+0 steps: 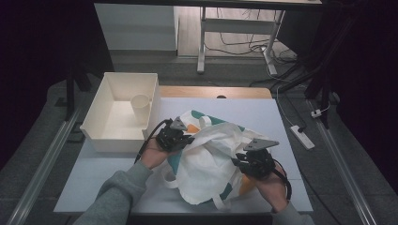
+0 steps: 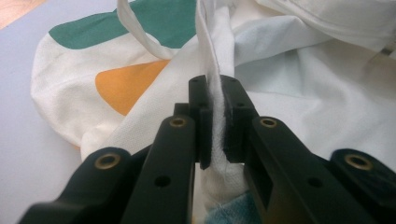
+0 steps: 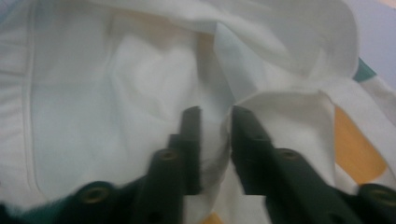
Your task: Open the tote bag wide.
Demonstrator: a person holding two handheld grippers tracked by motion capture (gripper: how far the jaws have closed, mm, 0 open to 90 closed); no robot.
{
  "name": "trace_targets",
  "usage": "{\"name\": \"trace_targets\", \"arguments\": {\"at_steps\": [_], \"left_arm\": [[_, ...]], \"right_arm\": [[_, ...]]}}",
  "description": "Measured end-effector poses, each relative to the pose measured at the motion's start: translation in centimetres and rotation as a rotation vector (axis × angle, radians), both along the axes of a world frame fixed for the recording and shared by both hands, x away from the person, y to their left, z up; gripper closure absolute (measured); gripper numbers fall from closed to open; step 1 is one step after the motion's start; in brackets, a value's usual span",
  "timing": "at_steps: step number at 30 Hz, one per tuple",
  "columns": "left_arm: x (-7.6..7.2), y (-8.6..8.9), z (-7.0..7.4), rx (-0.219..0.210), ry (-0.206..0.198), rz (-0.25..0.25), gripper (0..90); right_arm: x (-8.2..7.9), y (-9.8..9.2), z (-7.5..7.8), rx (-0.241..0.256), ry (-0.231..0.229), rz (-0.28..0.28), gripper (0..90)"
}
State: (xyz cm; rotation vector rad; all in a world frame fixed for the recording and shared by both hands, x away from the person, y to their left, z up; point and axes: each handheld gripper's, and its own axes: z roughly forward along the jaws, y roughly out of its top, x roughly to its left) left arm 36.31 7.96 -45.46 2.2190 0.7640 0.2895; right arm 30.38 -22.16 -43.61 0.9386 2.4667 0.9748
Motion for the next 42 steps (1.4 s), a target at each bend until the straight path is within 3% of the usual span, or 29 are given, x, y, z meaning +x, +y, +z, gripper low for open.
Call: {"name": "trace_targets", "arguments": {"at_steps": [2,4,11,19,24,29,37,42], "left_arm": [[0.0,0.1,0.0,-0.005,-0.001,0.002,83.6],[0.0,0.3,0.1,-0.008,-0.002,0.001,83.5],[-0.1,0.8,0.2,-0.023,-0.012,0.015,83.6],[-0.3,1.3,0.4,-0.045,-0.010,0.021,83.6],[-0.2,1.4,0.2,-0.052,0.002,0.016,83.7],[-0.2,1.3,-0.3,-0.042,0.020,0.008,83.7],[0.2,1.0,-1.9,-0.005,0.065,0.005,83.7],[0.4,0.8,-2.8,0.021,0.077,0.011,83.7]], "right_arm": [[-0.1,-0.5,-0.2,-0.021,0.004,-0.012,86.3],[-0.3,-1.0,-0.3,-0.035,0.000,-0.022,89.1],[-0.8,-3.5,0.1,-0.027,0.003,-0.061,90.0],[-1.0,-7.2,1.0,-0.051,-0.041,-0.181,90.0],[-0.8,-9.4,0.9,-0.046,-0.035,-0.237,90.0],[-0.5,-10.6,0.3,-0.052,-0.013,-0.264,90.0],[0.6,-10.8,-2.2,-0.079,0.070,-0.265,90.0],[0.8,-10.9,-2.8,-0.075,0.082,-0.261,90.0]]}}
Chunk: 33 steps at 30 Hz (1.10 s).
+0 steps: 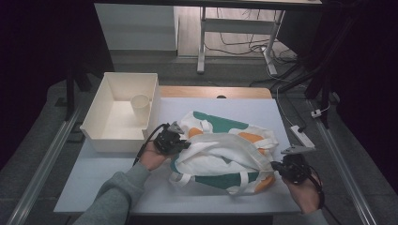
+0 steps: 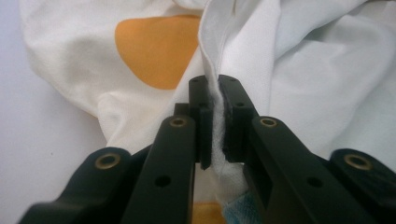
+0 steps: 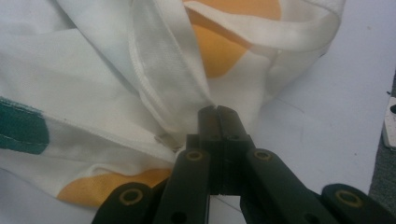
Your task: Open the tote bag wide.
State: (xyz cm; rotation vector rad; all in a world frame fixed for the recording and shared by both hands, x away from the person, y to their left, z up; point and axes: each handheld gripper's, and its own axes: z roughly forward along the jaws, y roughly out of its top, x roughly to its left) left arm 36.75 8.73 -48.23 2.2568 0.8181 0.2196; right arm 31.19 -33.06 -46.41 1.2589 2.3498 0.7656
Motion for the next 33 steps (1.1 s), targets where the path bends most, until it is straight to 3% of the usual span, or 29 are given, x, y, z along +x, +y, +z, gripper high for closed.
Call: {"name": "trace_targets", "arguments": {"at_steps": [8,13,17,21,24,29,33], "left_arm": [[0.1,-0.5,-0.8,0.027,0.011,-0.003,83.5],[0.0,-0.6,-0.6,0.027,-0.001,-0.010,82.8],[-0.2,-0.6,-0.3,0.004,-0.018,-0.005,78.8],[-0.6,-0.7,0.3,-0.015,-0.040,-0.021,72.5],[-0.9,-1.0,1.0,-0.024,-0.064,-0.031,66.4],[-0.8,-1.4,2.3,-0.053,-0.104,-0.038,59.7],[0.1,-2.2,2.7,-0.052,-0.096,-0.052,57.2]], "right_arm": [[0.1,0.3,-0.3,-0.003,-0.008,0.016,89.2],[-0.8,1.4,1.6,0.025,-0.112,0.047,71.1],[-1.8,3.7,3.2,0.076,-0.174,0.141,59.7],[-2.2,6.7,3.0,0.073,-0.153,0.271,53.5],[-1.9,8.5,2.6,0.083,-0.106,0.351,48.6],[-0.8,11.2,1.9,0.071,-0.041,0.426,44.9],[0.2,13.3,1.4,0.056,-0.006,0.470,43.4]]}}
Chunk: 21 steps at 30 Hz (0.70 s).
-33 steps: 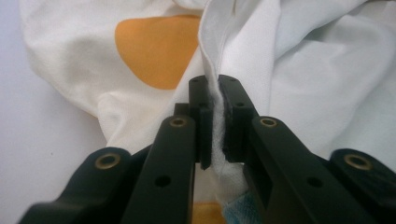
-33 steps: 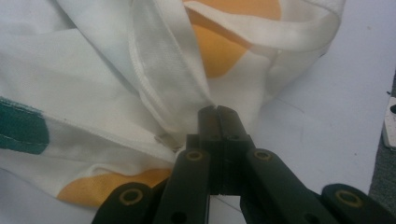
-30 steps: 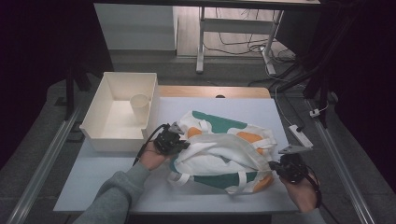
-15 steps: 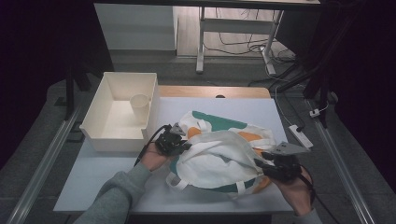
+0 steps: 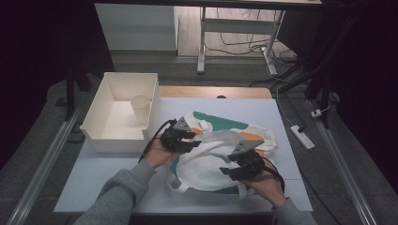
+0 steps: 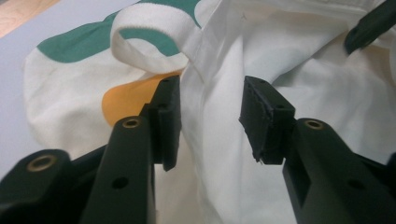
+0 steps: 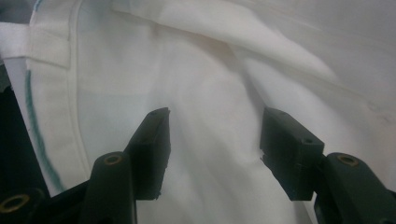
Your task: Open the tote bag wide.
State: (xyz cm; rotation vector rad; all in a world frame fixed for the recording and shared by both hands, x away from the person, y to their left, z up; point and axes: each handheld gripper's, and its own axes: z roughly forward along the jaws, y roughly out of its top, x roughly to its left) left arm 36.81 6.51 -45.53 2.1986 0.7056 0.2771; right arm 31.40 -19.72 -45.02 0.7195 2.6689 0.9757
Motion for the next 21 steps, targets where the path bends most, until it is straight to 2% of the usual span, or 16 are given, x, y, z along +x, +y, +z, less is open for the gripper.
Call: {"name": "trace_targets", "arguments": {"at_steps": [5,10,13,16,18,21], "left_arm": [[1.5,-0.7,-0.2,-0.003,0.033,-0.004,55.7],[2.7,-1.4,-0.7,-0.001,0.081,-0.021,54.6],[3.0,-2.0,-1.0,-0.002,0.092,-0.033,54.8],[3.1,-2.4,-1.5,0.034,0.089,-0.035,60.3],[3.2,-2.4,-1.7,0.050,0.080,-0.029,67.7],[3.4,-2.2,-1.8,0.028,0.099,-0.032,76.0]], "right_arm": [[1.1,2.2,-0.6,-0.031,0.028,0.038,42.0],[1.7,2.8,-1.3,-0.031,0.054,0.038,41.0],[1.6,2.9,-1.8,-0.046,0.068,0.037,39.8],[1.6,2.9,-2.3,-0.051,0.088,0.036,39.6],[1.5,3.0,-2.5,-0.064,0.094,0.036,39.4],[1.5,3.1,-3.0,-0.076,0.102,0.036,39.4]]}}
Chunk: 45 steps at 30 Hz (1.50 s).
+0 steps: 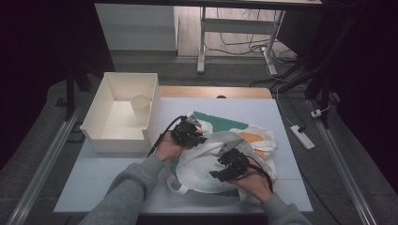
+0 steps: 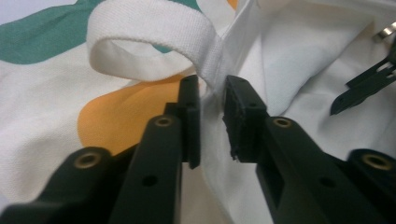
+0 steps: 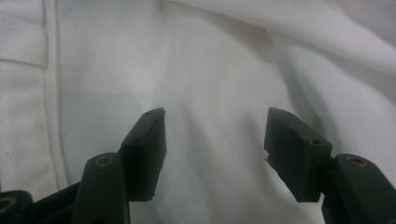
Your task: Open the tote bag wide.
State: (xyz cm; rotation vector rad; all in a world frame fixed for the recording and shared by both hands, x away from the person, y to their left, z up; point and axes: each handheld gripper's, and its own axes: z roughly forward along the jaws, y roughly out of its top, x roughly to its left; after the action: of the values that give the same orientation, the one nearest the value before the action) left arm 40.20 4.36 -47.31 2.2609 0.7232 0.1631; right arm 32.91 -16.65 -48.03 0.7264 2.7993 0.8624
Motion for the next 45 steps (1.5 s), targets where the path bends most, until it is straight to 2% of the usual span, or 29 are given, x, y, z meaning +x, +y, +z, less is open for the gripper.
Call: {"name": "trace_targets", "arguments": {"at_steps": [3,9,12,18,21,23,25,28,35,39,42,45], "left_arm": [[0.0,0.0,0.1,-0.008,-0.008,0.003,82.9],[-0.1,0.0,-0.1,-0.003,-0.013,0.006,84.9],[-0.1,0.0,-0.1,-0.003,-0.020,0.009,85.1],[-0.2,-0.1,0.0,-0.006,-0.034,0.022,85.3],[-0.2,0.0,0.0,0.002,-0.053,0.027,85.3],[-0.2,0.0,0.0,-0.002,-0.065,0.041,85.5],[-0.2,0.0,0.1,-0.003,-0.079,0.055,85.6],[-0.2,0.2,0.3,-0.012,-0.089,0.065,85.8],[-0.7,0.0,0.8,-0.037,-0.139,0.089,85.9],[-0.7,0.2,1.0,-0.044,-0.155,0.108,85.9],[-0.7,0.4,1.0,-0.049,-0.159,0.120,85.9],[-0.7,0.3,1.0,-0.046,-0.155,0.117,85.9]], "right_arm": [[0.1,0.3,-0.6,-0.023,0.009,-0.001,39.2],[0.1,1.2,-1.3,-0.080,-0.016,0.004,40.8],[0.0,1.3,-1.5,-0.121,-0.036,-0.004,47.5],[0.0,1.8,-2.4,-0.174,-0.058,-0.002,74.0],[-0.5,1.8,-2.1,-0.170,-0.102,0.015,87.0],[-0.6,1.5,-1.8,-0.152,-0.112,0.033,87.9],[-0.9,1.0,-1.2,-0.114,-0.118,0.051,88.1],[-1.7,0.1,-0.4,-0.048,-0.079,0.093,88.2],[-4.2,0.0,0.8,0.026,-0.032,0.189,88.2],[-5.4,0.4,0.7,0.065,0.022,0.235,88.3],[-6.0,0.5,0.3,0.073,0.057,0.252,88.3],[-6.2,0.4,-0.1,0.064,0.072,0.262,88.2]]}}
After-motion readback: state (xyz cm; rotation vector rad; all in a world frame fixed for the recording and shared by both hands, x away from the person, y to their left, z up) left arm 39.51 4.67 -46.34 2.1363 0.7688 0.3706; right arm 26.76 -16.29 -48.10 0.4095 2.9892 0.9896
